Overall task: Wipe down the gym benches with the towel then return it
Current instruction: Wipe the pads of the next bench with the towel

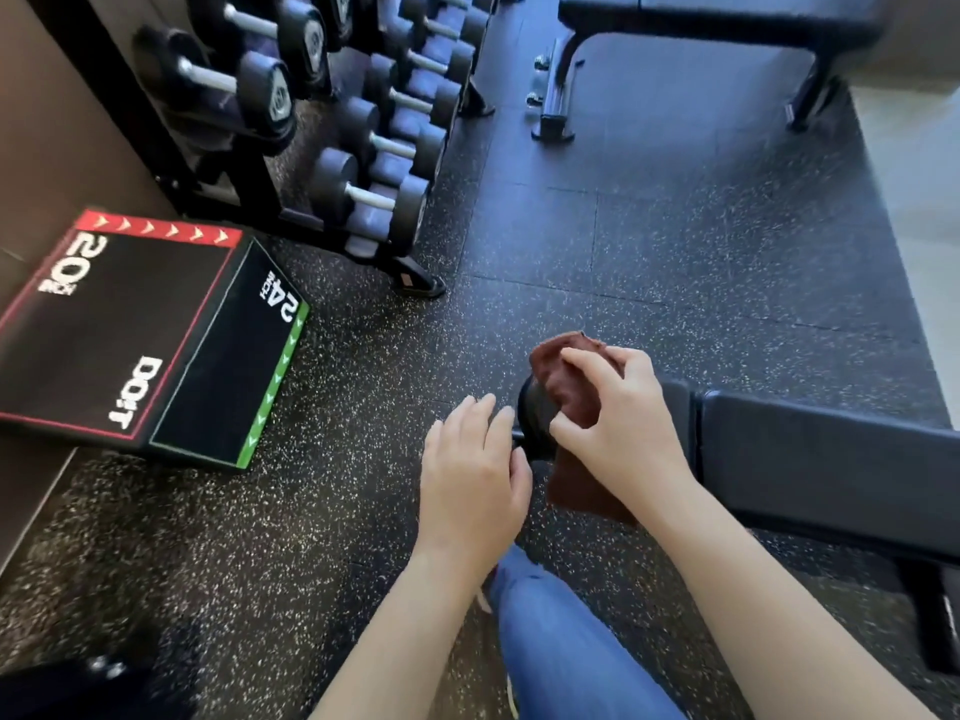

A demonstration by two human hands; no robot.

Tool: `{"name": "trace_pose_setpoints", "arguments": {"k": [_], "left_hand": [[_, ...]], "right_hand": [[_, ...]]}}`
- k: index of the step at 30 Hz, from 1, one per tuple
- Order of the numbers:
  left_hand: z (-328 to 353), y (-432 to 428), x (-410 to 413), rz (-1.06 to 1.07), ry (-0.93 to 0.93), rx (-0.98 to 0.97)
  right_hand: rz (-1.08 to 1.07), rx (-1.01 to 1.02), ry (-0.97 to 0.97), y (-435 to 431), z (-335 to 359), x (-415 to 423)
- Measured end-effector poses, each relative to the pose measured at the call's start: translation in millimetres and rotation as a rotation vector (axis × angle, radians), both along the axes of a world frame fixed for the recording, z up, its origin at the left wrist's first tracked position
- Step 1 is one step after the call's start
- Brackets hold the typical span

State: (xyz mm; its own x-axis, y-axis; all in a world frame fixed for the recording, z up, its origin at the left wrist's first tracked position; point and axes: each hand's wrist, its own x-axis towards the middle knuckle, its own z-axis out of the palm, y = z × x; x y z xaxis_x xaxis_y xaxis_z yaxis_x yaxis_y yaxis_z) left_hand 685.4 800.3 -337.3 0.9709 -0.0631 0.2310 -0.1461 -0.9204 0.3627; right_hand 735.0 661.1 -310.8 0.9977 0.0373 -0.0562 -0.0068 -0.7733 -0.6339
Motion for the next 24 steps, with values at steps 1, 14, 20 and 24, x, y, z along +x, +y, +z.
{"name": "trace_pose_setpoints", "arguments": {"k": [1,14,20,24], "left_hand": [[3,3,13,-0.02,-0.011,-0.006],[43,28,225,-0.327,-0.095,0.006],[31,23,285,-0.463,-0.041,0.006],[24,16,331,-0.588,-0.044,0.011]], "right_hand": [[-0.013,0.002,-0.006,2,3,9],[-0.25,-0.003,-0.041,28,17,158],[-0.428,-0.007,0.0,23,13,194],[-0.561,-0.032,0.027,20,11,222]]}}
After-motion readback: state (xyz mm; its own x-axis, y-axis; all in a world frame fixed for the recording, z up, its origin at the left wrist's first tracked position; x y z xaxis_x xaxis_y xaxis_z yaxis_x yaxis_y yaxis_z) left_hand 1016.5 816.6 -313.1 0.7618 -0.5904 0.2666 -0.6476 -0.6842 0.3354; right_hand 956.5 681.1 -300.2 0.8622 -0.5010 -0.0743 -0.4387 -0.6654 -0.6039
